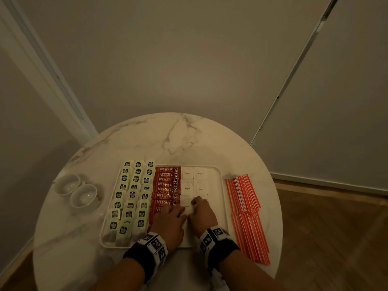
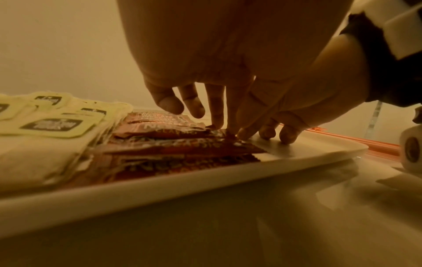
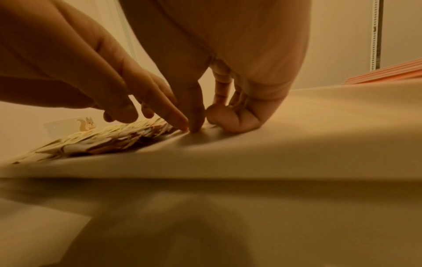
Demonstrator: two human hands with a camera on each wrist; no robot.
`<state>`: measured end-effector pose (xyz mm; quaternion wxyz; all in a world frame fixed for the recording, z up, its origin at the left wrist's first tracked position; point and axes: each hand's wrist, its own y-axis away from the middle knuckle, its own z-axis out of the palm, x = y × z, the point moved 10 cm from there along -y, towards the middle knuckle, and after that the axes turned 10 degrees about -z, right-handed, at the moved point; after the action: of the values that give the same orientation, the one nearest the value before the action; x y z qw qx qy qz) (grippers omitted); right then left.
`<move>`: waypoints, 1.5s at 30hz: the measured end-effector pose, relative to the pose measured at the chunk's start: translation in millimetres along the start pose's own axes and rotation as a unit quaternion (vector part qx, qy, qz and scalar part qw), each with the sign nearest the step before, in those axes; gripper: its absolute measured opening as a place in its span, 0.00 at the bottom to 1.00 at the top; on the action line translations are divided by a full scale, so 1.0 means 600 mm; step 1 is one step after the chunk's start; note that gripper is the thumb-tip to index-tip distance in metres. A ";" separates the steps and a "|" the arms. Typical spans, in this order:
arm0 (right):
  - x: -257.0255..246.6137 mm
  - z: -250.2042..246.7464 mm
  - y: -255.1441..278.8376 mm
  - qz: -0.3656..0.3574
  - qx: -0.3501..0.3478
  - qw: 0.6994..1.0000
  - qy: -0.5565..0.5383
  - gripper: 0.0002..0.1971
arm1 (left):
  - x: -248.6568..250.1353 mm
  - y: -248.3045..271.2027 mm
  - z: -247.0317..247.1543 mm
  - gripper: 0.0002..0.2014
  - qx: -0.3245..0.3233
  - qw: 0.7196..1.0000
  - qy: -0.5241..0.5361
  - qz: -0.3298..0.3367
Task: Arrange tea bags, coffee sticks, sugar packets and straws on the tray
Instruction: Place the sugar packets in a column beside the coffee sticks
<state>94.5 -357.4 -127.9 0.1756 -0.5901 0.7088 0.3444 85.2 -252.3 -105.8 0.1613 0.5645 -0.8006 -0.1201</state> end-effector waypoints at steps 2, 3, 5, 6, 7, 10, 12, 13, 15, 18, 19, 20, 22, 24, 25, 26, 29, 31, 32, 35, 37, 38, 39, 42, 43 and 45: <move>0.001 -0.001 -0.001 0.003 0.008 1.000 -0.006 0.14 | 0.000 -0.002 0.002 0.25 -0.005 1.000 -0.004 0.000; 0.002 -0.001 0.000 0.005 0.012 1.000 -0.011 0.14 | 0.001 -0.002 0.002 0.25 -0.007 1.000 -0.007 0.001; 0.004 -0.002 -0.001 0.009 0.017 1.000 -0.015 0.13 | 0.001 -0.004 0.004 0.26 -0.009 1.000 -0.007 0.000; 0.005 -0.003 -0.001 0.012 0.018 1.000 -0.017 0.12 | 0.001 -0.005 0.003 0.26 -0.009 1.000 -0.004 -0.002; 0.006 -0.003 -0.002 0.014 0.019 1.000 -0.019 0.12 | 0.001 -0.005 0.003 0.26 -0.008 1.000 0.001 -0.004; 0.008 -0.003 -0.004 0.021 0.021 0.999 -0.021 0.11 | 0.000 -0.006 -0.001 0.26 -0.002 1.000 0.013 -0.006; 0.008 -0.004 -0.004 0.021 0.024 0.999 -0.020 0.11 | -0.001 -0.007 -0.002 0.26 0.002 1.000 0.023 -0.009; 0.009 -0.004 -0.005 0.022 0.025 0.999 -0.020 0.11 | -0.001 -0.008 -0.003 0.26 0.003 0.999 0.030 -0.011; 0.009 -0.005 -0.005 0.025 0.027 0.999 -0.019 0.11 | -0.002 -0.010 -0.001 0.26 0.001 0.999 0.038 -0.013; 0.007 -0.006 -0.004 0.029 0.028 0.999 -0.016 0.11 | -0.005 -0.012 0.001 0.26 -0.002 0.999 0.039 -0.015; 0.007 -0.007 -0.003 0.030 0.028 0.999 -0.015 0.11 | -0.005 -0.013 0.001 0.26 -0.003 0.999 0.038 -0.015; 0.005 -0.008 -0.003 0.030 0.027 0.999 -0.013 0.11 | -0.005 -0.013 0.001 0.26 -0.004 0.999 0.037 -0.015; 0.005 -0.008 -0.003 0.031 0.023 0.999 -0.014 0.11 | -0.003 -0.013 -0.002 0.26 -0.003 0.999 0.038 -0.012; 0.004 -0.007 -0.004 0.033 0.020 0.999 -0.014 0.11 | 0.002 -0.010 -0.009 0.25 0.006 0.999 0.041 -0.006; 0.004 -0.008 -0.004 0.034 0.019 0.999 -0.013 0.11 | 0.005 -0.007 -0.014 0.25 0.014 0.999 0.044 -0.001; 0.002 -0.009 -0.005 0.033 0.019 0.999 -0.015 0.11 | 0.008 -0.004 -0.019 0.25 0.021 0.999 0.050 0.004; 0.002 -0.014 -0.003 0.030 0.020 0.999 -0.026 0.11 | 0.020 0.012 -0.036 0.24 0.044 0.996 0.078 0.019; 0.007 -0.025 0.004 0.028 0.030 0.998 -0.037 0.10 | 0.030 0.030 -0.047 0.20 0.068 0.991 0.112 0.027; 0.011 -0.035 0.010 0.024 0.043 0.998 -0.041 0.09 | 0.034 0.039 -0.050 0.17 0.072 0.988 0.132 0.026; 0.024 -0.072 0.033 0.010 0.089 0.992 -0.094 0.06 | 0.060 0.069 -0.031 0.11 0.010 0.985 0.168 0.045; 0.035 -0.090 0.055 0.012 0.112 0.979 -0.172 0.03 | 0.094 0.094 0.003 0.14 -0.068 0.981 0.156 0.097; 0.041 -0.094 0.065 0.018 0.118 0.970 -0.213 0.02 | 0.111 0.103 0.022 0.17 -0.102 0.977 0.144 0.121; 0.048 -0.094 0.074 0.027 0.121 0.961 -0.248 0.01 | 0.129 0.110 0.040 0.19 -0.137 0.971 0.139 0.135; 0.071 -0.092 0.100 0.058 0.141 0.936 -0.318 0.02 | 0.162 0.112 0.084 0.20 -0.233 0.958 0.163 0.033; 0.076 -0.092 0.110 0.064 0.148 0.932 -0.324 0.02 | 0.168 0.111 0.093 0.21 -0.245 0.958 0.152 -0.014; 0.081 -0.095 0.130 0.064 0.164 0.931 -0.319 0.04 | 0.179 0.113 0.098 0.23 -0.240 0.958 0.140 -0.070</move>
<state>17.0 -426.8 -97.7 0.4642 -0.3656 0.6983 0.4040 -29.7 -330.2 -121.3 0.3933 0.5751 -0.6762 -0.2395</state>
